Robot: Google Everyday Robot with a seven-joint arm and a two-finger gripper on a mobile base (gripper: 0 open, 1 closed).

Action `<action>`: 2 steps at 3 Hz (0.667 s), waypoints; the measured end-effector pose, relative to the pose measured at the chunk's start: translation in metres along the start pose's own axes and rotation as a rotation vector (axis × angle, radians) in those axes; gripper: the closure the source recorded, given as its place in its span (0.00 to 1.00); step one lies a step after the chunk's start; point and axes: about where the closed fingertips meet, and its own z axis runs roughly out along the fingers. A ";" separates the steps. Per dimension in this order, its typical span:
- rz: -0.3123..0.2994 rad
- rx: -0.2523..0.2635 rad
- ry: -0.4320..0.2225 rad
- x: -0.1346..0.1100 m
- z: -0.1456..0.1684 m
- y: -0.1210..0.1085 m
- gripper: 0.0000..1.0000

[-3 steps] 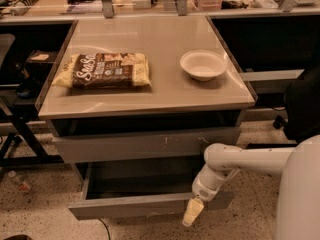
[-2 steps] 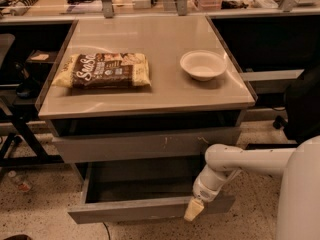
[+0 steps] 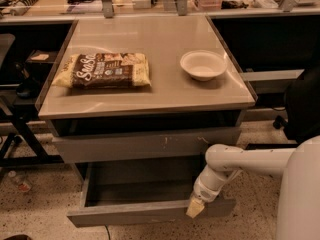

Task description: Open middle drawer

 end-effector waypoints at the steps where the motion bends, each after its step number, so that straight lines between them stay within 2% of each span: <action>1: 0.010 0.004 -0.001 0.004 -0.001 0.005 1.00; 2: 0.039 0.015 -0.024 0.005 -0.003 0.010 1.00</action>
Offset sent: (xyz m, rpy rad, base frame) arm -0.1046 -0.0415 0.0668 -0.0410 0.0093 -0.2007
